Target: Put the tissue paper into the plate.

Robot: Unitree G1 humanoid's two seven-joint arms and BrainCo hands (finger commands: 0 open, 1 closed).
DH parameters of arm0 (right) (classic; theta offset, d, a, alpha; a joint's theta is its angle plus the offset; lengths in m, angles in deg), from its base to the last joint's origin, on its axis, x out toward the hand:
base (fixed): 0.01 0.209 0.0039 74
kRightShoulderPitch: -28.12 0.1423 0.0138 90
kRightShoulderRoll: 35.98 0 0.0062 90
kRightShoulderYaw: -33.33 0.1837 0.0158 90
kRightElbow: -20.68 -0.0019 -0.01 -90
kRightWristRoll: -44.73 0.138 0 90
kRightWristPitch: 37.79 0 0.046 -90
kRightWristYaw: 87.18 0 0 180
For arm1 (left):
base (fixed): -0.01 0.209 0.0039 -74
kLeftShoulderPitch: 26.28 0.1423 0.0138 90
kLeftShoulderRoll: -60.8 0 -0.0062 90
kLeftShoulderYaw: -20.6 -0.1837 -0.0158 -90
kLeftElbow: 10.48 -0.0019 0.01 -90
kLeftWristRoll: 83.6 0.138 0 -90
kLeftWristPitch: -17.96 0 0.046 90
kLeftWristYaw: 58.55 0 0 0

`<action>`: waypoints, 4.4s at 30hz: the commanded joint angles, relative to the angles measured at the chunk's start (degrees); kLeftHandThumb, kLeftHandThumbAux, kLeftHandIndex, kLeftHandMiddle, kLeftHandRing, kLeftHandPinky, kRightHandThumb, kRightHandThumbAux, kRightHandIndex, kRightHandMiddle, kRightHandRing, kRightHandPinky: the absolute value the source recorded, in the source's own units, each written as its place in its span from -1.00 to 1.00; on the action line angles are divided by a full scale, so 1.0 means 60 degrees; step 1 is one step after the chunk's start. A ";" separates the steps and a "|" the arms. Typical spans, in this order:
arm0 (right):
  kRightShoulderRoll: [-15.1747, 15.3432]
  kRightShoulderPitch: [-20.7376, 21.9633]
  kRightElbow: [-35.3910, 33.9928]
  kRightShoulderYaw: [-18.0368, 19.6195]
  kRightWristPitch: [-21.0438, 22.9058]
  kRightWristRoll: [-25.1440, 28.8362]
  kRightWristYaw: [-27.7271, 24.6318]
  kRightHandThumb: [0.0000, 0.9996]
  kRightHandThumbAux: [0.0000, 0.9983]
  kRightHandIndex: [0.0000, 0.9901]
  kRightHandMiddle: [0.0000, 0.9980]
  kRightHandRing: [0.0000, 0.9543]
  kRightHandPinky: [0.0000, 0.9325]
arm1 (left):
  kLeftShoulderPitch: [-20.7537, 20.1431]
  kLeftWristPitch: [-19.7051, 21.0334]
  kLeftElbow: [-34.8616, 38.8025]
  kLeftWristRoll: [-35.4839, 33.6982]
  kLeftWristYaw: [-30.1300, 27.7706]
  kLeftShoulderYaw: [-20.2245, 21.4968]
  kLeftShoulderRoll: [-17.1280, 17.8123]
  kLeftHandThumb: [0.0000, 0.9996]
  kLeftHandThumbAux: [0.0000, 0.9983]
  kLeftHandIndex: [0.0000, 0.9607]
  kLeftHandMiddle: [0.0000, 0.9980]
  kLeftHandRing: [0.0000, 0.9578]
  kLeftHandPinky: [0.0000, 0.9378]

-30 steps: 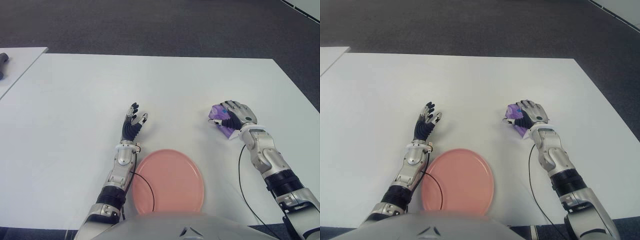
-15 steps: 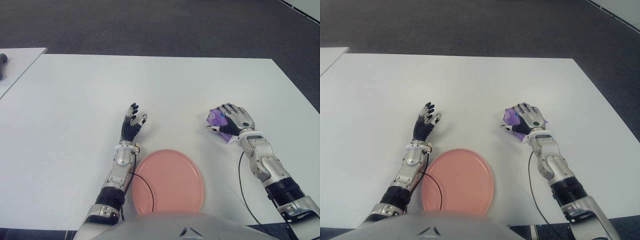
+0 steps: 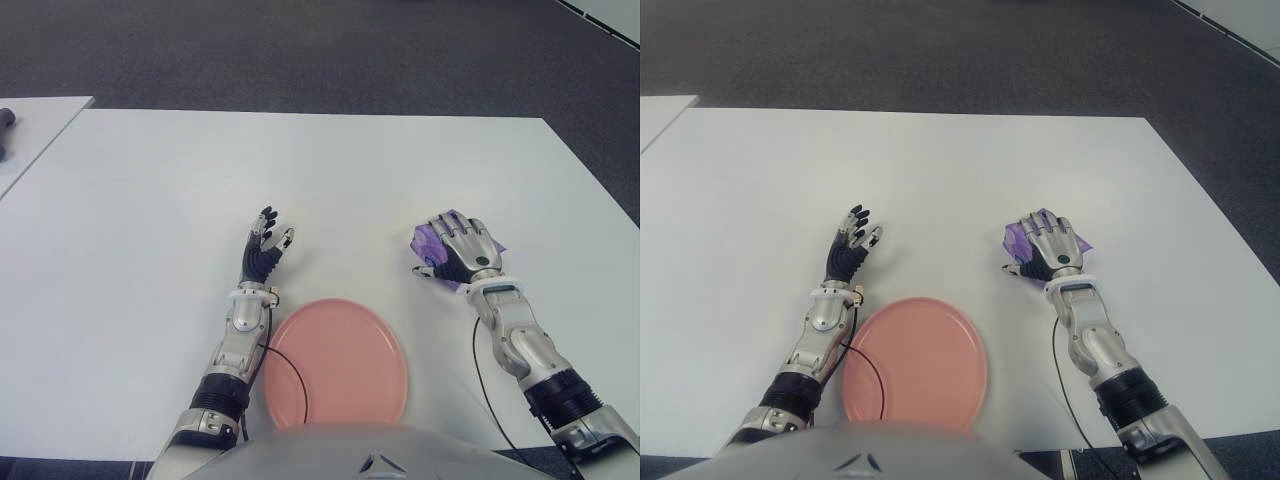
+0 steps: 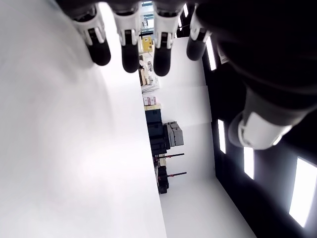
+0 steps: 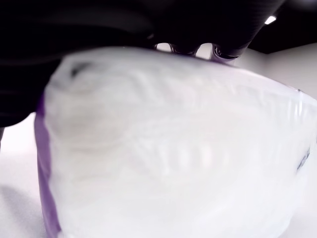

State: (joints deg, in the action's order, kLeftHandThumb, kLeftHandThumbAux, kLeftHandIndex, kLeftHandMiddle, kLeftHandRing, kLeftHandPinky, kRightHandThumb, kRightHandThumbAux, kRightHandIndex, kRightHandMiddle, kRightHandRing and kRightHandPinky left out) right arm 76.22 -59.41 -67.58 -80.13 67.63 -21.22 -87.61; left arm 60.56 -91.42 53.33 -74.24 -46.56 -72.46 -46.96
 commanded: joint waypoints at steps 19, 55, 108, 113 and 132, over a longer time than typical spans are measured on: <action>-0.2203 0.0149 0.3128 0.0205 -0.2031 0.2198 0.3981 0.99 0.33 0.10 -0.14 0.02 0.01 | 0.0243 0.0189 0.0067 -0.0308 -0.0141 0.0128 0.0027 -0.48 0.20 -0.76 -0.72 -0.74 -0.71; -0.2358 0.0338 0.3731 0.0313 -0.3970 0.3537 0.4681 1.00 0.33 0.56 -0.02 0.00 -0.09 | 0.0346 0.0135 0.0180 -0.0239 -0.0018 0.0262 0.0028 -0.42 0.24 -0.74 -0.70 -0.72 -0.68; -0.2649 0.0506 0.0943 0.1704 -0.4151 0.4715 0.3928 1.00 0.30 0.65 -0.07 0.02 0.15 | 0.0135 -0.0060 -0.0129 -0.0279 -0.0017 0.0419 0.0073 -0.45 0.25 -0.75 -0.69 -0.72 -0.70; -0.2788 0.0774 0.0732 0.1965 -0.4691 0.4902 0.4152 1.00 0.32 0.63 0.01 0.11 -0.05 | 0.0108 -0.0246 -0.0218 -0.0264 0.0021 0.0431 0.0062 -0.44 0.26 -0.75 -0.69 -0.72 -0.69; -0.2956 0.1134 -0.2335 0.3138 -0.4543 0.5242 0.2865 1.00 0.29 0.68 -0.07 0.05 0.43 | 0.0055 -0.0257 -0.0369 -0.0248 0.0030 0.0451 0.0062 -0.44 0.25 -0.75 -0.71 -0.73 -0.70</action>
State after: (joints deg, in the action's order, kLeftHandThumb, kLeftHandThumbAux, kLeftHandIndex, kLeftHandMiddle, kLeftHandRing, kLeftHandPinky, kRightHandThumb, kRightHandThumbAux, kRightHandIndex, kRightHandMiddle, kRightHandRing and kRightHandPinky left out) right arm 59.33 -51.72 -79.13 -61.44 39.36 9.43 -68.27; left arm 60.35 -94.15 52.14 -75.81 -46.59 -70.03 -46.80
